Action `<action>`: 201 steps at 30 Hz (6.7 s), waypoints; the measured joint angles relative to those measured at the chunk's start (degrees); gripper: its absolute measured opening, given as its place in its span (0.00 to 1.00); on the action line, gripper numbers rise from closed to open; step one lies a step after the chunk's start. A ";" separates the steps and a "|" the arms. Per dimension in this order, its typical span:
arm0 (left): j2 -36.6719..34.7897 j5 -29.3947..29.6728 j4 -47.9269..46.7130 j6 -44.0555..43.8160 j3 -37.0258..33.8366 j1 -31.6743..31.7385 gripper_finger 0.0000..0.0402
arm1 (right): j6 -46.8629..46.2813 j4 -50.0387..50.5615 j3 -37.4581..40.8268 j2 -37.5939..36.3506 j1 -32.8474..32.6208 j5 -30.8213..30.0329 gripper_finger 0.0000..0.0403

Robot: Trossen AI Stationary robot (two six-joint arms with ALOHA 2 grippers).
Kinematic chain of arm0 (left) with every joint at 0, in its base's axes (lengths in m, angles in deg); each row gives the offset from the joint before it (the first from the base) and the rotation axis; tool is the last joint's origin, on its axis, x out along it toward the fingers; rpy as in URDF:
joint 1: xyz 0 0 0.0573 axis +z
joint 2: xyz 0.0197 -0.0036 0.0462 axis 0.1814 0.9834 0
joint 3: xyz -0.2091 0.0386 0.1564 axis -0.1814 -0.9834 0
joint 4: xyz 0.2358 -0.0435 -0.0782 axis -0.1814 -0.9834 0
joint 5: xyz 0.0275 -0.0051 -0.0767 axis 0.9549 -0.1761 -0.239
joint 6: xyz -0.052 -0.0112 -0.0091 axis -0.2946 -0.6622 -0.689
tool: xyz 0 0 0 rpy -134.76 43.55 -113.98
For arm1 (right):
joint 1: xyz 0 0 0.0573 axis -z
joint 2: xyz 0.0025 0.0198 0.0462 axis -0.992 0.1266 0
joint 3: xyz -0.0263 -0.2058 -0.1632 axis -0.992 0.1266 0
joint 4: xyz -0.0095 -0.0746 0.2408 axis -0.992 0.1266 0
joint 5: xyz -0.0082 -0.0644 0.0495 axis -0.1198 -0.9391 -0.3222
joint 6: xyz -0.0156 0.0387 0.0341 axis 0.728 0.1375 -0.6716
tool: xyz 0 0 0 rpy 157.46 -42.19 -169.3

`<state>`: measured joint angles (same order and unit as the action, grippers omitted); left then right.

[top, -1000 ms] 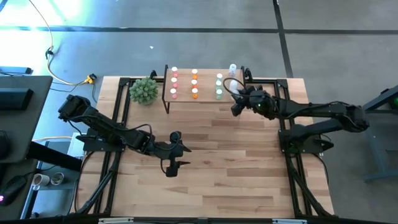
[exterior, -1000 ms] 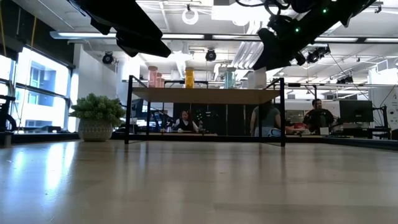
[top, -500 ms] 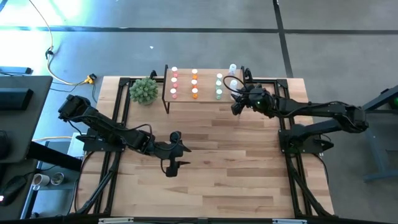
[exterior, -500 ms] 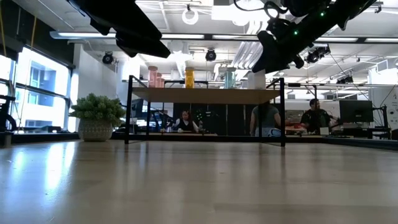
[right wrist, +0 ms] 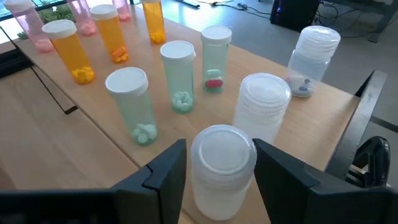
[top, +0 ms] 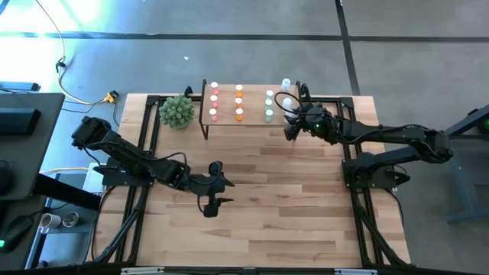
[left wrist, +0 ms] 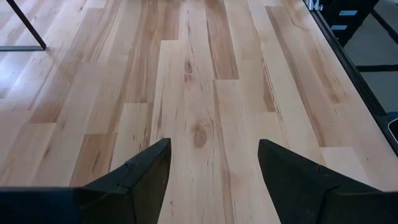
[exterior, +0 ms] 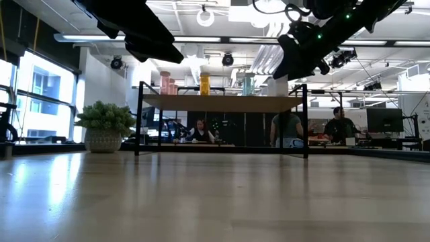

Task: Pick and place medicine bottles onto shelf by color
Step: Put the white pill bottle on the shelf aligned with the other white pill bottles, then return to Home Position

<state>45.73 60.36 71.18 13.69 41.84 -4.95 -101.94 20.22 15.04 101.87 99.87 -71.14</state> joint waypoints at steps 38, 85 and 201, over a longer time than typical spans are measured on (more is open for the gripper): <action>-20.54 0.00 -5.25 6.35 -6.10 -3.34 0.57 | 8.62 1.16 -0.09 -23.22 -10.33 22.15 0.46; -61.44 -11.13 15.02 9.10 -41.97 13.82 0.57 | 12.43 -13.40 38.31 -51.98 -35.63 -6.69 0.46; -63.58 -12.97 16.54 9.01 -45.64 15.87 0.57 | 13.68 -8.90 39.88 -56.78 -35.52 -22.56 0.46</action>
<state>-17.85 47.38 87.72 22.69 -3.79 10.92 -88.26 11.32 54.92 45.08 64.36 -93.69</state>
